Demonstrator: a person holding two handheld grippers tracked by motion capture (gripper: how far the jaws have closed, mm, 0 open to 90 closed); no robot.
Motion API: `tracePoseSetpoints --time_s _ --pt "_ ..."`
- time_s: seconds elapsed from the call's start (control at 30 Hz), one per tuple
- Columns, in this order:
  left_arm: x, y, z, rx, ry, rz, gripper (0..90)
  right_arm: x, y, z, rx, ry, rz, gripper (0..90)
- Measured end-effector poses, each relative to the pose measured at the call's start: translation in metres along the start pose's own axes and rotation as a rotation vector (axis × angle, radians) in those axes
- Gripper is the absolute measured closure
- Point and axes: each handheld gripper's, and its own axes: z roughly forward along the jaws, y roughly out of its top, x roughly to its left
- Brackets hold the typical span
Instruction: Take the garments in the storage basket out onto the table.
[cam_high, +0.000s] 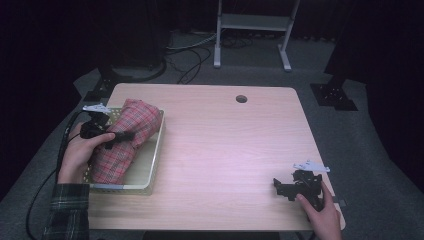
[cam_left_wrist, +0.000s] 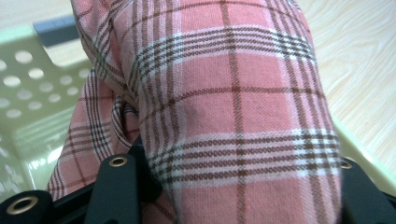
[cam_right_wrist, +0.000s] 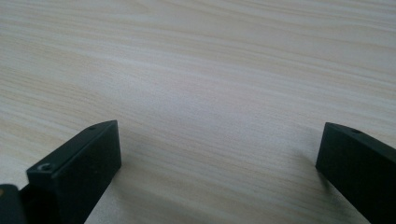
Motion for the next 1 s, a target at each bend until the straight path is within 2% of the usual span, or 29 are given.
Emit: tracePoseSetpoints --time_s 0.1,0.27,0.43,0.6,0.73,0.8,1.0 --pt "-0.002 0.002 -0.005 -0.025 -0.006 0.005 46.3 0.000 0.000 0.000 0.000 0.000 0.000 0.0" --pt "-0.008 0.007 -0.013 -0.106 -0.046 0.008 46.4 0.000 0.000 0.000 0.000 0.000 0.000 0.0" --pt "-0.015 0.012 -0.020 -0.160 -0.040 0.031 46.4 0.000 0.000 0.000 0.000 0.000 0.000 0.0" --pt "-0.020 0.016 -0.029 -0.252 -0.028 0.045 46.4 0.000 0.000 0.000 0.000 0.000 0.000 0.0" --pt "-0.023 0.018 -0.037 -0.342 -0.046 0.044 46.4 0.000 0.000 0.000 0.000 0.000 0.000 0.0" --pt "-0.024 0.019 -0.040 -0.370 -0.054 0.047 46.4 0.000 0.000 0.000 0.000 0.000 0.000 0.0" --pt "-0.030 0.021 -0.046 -0.469 -0.034 0.076 46.5 0.000 0.000 0.000 0.000 0.000 0.000 0.0"
